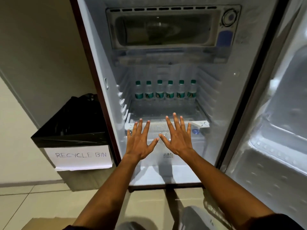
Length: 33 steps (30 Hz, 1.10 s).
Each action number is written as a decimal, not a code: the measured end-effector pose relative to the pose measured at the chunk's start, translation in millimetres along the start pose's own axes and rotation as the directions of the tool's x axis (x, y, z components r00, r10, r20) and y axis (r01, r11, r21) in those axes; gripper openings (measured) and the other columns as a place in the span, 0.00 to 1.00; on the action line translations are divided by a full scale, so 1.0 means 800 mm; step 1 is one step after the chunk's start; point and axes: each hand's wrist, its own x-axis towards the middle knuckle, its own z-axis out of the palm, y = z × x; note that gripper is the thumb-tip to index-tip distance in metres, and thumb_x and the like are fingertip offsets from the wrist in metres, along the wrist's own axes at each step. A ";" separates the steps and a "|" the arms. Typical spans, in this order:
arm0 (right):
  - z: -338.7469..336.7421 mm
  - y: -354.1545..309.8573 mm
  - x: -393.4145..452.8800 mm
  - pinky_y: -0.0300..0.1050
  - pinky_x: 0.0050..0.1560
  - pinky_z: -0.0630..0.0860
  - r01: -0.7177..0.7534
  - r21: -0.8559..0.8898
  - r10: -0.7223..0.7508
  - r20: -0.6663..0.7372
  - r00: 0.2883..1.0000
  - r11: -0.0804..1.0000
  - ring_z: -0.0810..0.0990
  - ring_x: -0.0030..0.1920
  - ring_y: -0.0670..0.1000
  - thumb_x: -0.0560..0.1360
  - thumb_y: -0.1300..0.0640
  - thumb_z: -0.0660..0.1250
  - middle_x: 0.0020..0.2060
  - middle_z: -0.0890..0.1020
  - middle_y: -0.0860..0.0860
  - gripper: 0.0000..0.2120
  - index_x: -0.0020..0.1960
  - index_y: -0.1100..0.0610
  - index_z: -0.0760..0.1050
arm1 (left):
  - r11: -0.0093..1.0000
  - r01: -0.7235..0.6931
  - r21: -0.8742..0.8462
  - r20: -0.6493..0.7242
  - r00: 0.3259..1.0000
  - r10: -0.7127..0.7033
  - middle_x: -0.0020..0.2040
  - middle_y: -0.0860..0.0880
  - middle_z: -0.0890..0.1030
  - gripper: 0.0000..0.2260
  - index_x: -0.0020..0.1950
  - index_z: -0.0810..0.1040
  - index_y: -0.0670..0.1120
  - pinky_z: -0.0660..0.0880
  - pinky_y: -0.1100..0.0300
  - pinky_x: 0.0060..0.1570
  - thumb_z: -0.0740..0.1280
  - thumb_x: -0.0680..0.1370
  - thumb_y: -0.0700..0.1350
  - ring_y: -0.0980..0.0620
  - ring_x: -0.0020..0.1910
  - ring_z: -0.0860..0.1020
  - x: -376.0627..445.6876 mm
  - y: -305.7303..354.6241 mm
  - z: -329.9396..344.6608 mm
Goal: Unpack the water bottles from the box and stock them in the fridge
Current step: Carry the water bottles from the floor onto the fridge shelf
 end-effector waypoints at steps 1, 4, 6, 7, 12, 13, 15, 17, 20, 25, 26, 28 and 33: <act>0.001 -0.002 0.017 0.65 0.73 0.35 0.013 -0.004 -0.013 -0.002 1.000 1.000 0.39 0.79 0.58 0.73 0.26 0.45 0.79 0.40 0.52 0.40 0.79 0.44 0.40 | 1.000 -0.010 -0.007 -0.016 1.000 0.010 0.80 0.48 0.42 0.36 0.80 0.44 0.55 0.44 0.40 0.76 0.52 0.78 0.68 0.47 0.79 0.42 0.016 -0.002 -0.003; 0.006 -0.005 0.072 0.66 0.74 0.38 0.047 -0.027 -0.047 0.002 0.999 0.999 0.39 0.79 0.58 0.74 0.27 0.43 0.79 0.39 0.52 0.40 0.79 0.44 0.39 | 0.999 -0.023 -0.022 -0.058 0.998 0.022 0.81 0.47 0.45 0.35 0.80 0.47 0.53 0.45 0.44 0.76 0.52 0.79 0.67 0.47 0.79 0.45 0.066 -0.014 -0.010; 0.010 -0.007 0.106 0.65 0.73 0.36 0.070 -0.032 -0.070 -0.002 0.998 0.997 0.39 0.79 0.58 0.73 0.26 0.40 0.79 0.40 0.52 0.40 0.79 0.45 0.39 | 0.999 -0.029 -0.037 -0.064 0.998 0.026 0.81 0.46 0.46 0.34 0.80 0.47 0.51 0.47 0.45 0.77 0.53 0.80 0.65 0.46 0.79 0.46 0.098 -0.022 -0.012; 0.013 -0.009 0.122 0.64 0.73 0.35 0.078 -0.035 -0.078 -0.002 0.997 0.996 0.39 0.79 0.58 0.73 0.25 0.38 0.79 0.40 0.52 0.41 0.79 0.45 0.39 | 0.999 -0.025 -0.049 -0.059 0.998 0.022 0.81 0.45 0.45 0.34 0.80 0.47 0.50 0.48 0.46 0.77 0.53 0.80 0.64 0.46 0.79 0.45 0.114 -0.025 -0.013; 0.029 -0.018 0.197 0.64 0.73 0.36 0.121 -0.044 -0.119 0.051 0.992 0.992 0.49 0.79 0.59 0.76 0.29 0.45 0.79 0.52 0.56 0.38 0.80 0.47 0.43 | 0.995 0.041 -0.087 -0.046 0.998 -0.045 0.79 0.41 0.53 0.31 0.80 0.51 0.47 0.51 0.49 0.76 0.54 0.82 0.61 0.43 0.78 0.52 0.189 -0.037 -0.018; 0.031 -0.020 0.212 0.64 0.74 0.41 0.130 -0.030 -0.128 0.066 0.990 0.991 0.53 0.78 0.60 0.77 0.31 0.47 0.78 0.56 0.57 0.37 0.80 0.48 0.45 | 0.993 0.066 -0.095 -0.049 0.996 -0.071 0.77 0.39 0.58 0.30 0.79 0.56 0.46 0.56 0.48 0.75 0.54 0.82 0.60 0.41 0.77 0.57 0.204 -0.036 -0.020; 0.034 -0.023 0.237 0.64 0.74 0.48 0.157 -0.007 -0.156 0.083 0.984 0.988 0.60 0.75 0.59 0.79 0.34 0.50 0.76 0.61 0.57 0.35 0.80 0.48 0.48 | 0.990 0.108 -0.096 -0.049 0.992 -0.113 0.70 0.37 0.69 0.25 0.73 0.66 0.43 0.65 0.48 0.69 0.56 0.82 0.58 0.39 0.69 0.67 0.231 -0.035 -0.025; 0.038 -0.023 0.264 0.62 0.75 0.43 0.222 -0.034 -0.218 0.087 0.972 0.974 0.52 0.78 0.58 0.80 0.37 0.52 0.79 0.51 0.56 0.35 0.80 0.48 0.42 | 0.984 0.113 -0.139 -0.058 0.991 -0.122 0.72 0.37 0.68 0.24 0.74 0.65 0.44 0.67 0.48 0.67 0.59 0.81 0.55 0.39 0.69 0.67 0.258 -0.036 -0.025; 0.043 -0.023 0.298 0.60 0.76 0.36 0.274 -0.045 -0.267 0.126 0.955 0.961 0.38 0.79 0.55 0.80 0.41 0.56 0.79 0.37 0.52 0.38 0.79 0.48 0.34 | 0.988 0.063 -0.141 -0.057 0.996 -0.072 0.80 0.42 0.47 0.35 0.80 0.45 0.46 0.56 0.50 0.75 0.62 0.80 0.48 0.43 0.78 0.52 0.291 -0.044 -0.022; 0.051 -0.020 0.348 0.58 0.76 0.37 0.310 -0.039 -0.304 0.114 0.946 0.950 0.38 0.79 0.56 0.81 0.42 0.56 0.79 0.39 0.52 0.38 0.79 0.50 0.37 | 0.987 0.160 -0.020 -0.054 0.985 -0.161 0.80 0.45 0.43 0.33 0.80 0.41 0.48 0.51 0.50 0.76 0.57 0.82 0.53 0.45 0.79 0.49 0.337 -0.056 -0.016; 0.054 -0.019 0.356 0.58 0.77 0.37 0.311 -0.042 -0.305 0.110 0.946 0.950 0.39 0.79 0.56 0.81 0.42 0.56 0.79 0.39 0.53 0.37 0.79 0.50 0.37 | 0.987 0.164 0.001 -0.050 0.985 -0.163 0.80 0.44 0.43 0.34 0.80 0.41 0.48 0.52 0.49 0.76 0.58 0.82 0.53 0.45 0.79 0.48 0.345 -0.060 -0.014; 0.058 -0.017 0.368 0.59 0.77 0.38 0.320 -0.052 -0.313 0.105 0.944 0.946 0.40 0.79 0.56 0.81 0.43 0.56 0.79 0.40 0.53 0.37 0.79 0.51 0.38 | 0.986 0.167 0.010 -0.014 0.986 -0.167 0.80 0.45 0.41 0.35 0.80 0.41 0.48 0.51 0.49 0.76 0.60 0.81 0.51 0.45 0.79 0.46 0.359 -0.068 -0.012; 0.056 -0.022 0.394 0.59 0.77 0.41 0.332 -0.040 -0.332 0.000 0.943 0.943 0.46 0.79 0.57 0.82 0.45 0.55 0.80 0.48 0.55 0.33 0.80 0.53 0.44 | 0.992 0.124 0.028 0.013 0.992 -0.124 0.80 0.44 0.41 0.36 0.80 0.42 0.46 0.52 0.50 0.76 0.62 0.81 0.50 0.44 0.79 0.47 0.384 -0.074 -0.011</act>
